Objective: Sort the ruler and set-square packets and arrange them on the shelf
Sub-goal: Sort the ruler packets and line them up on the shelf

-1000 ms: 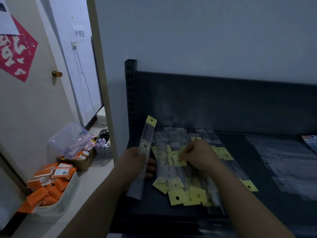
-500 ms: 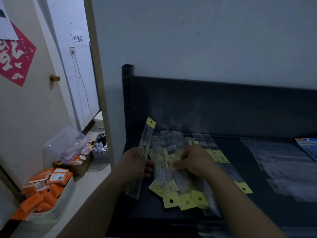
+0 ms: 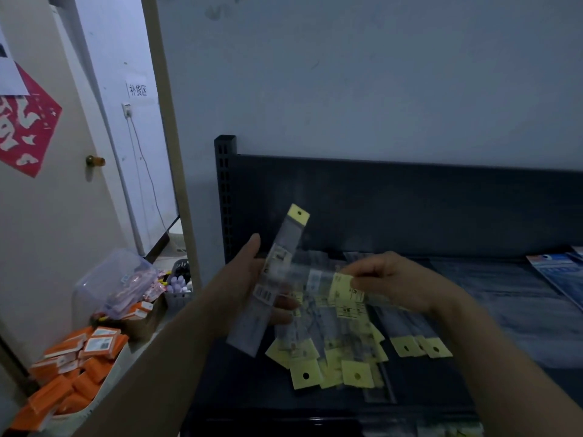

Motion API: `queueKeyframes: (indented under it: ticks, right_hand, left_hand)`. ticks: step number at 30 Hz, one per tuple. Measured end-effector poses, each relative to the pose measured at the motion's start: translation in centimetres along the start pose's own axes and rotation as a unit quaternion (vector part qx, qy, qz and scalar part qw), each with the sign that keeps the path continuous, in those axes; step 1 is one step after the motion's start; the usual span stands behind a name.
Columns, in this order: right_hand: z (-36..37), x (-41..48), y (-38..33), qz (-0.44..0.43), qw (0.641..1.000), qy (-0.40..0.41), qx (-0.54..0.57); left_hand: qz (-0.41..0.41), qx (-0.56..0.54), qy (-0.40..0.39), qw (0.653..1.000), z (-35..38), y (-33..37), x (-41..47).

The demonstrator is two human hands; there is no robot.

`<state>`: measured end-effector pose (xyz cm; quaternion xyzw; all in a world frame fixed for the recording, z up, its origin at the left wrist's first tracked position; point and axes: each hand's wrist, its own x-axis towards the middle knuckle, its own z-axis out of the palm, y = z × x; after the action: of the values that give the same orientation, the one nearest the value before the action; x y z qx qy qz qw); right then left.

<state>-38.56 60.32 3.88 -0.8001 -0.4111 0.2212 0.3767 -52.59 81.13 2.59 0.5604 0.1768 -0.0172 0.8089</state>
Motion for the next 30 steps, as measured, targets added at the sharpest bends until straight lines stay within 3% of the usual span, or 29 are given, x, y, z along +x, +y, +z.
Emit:
queueKeyframes:
  ticks: [3, 6, 10, 13, 15, 16, 19, 21, 27, 30]
  right_hand:
    - [0.5, -0.2, -0.9, -0.018, 1.000, 0.016, 0.010]
    - [1.2, -0.2, -0.9, -0.038, 0.993, 0.108, 0.016]
    - [2.6, -0.1, -0.3, -0.039, 0.990, 0.131, 0.037]
    - [3.9, 0.7, 0.4, -0.053, 0.970, 0.236, -0.013]
    - [4.1, 0.7, 1.1, 0.006, 0.954, 0.299, 0.002]
    - [4.2, 0.4, 1.5, 0.057, 0.955, 0.293, -0.009]
    - [5.1, -0.4, 2.8, 0.212, 0.955, 0.175, -0.113]
    - [5.7, -0.4, 2.9, 0.259, 0.944, 0.150, -0.141]
    - [5.3, -0.2, 3.6, 0.262, 0.947, 0.181, -0.035]
    - [4.9, -0.3, 4.3, 0.239, 0.942, 0.237, 0.004]
  left_hand:
    - [-0.055, 0.022, -0.072, 0.996, 1.4, 0.5, -0.5]
    - [-0.065, 0.053, -0.104, 0.991, 1.5, 0.3, -0.8]
    - [-0.085, -0.005, -0.168, 0.982, 0.7, -0.7, -0.8]
    - [-0.041, 0.045, -0.109, 0.992, 1.1, -1.4, -0.4]
    - [-0.003, 0.057, -0.043, 0.997, 1.0, -1.7, -0.1]
    - [0.010, 0.047, -0.022, 0.999, 0.8, -1.8, 0.0]
    - [0.020, 0.038, 0.018, 0.999, 0.0, -2.4, 0.6]
    - [0.012, 0.068, 0.051, 0.996, -0.3, -3.0, 1.0]
    - [0.011, 0.145, 0.071, 0.987, -0.4, -3.8, 1.3]
    - [0.007, 0.147, 0.064, 0.987, -0.6, -3.7, 1.3]
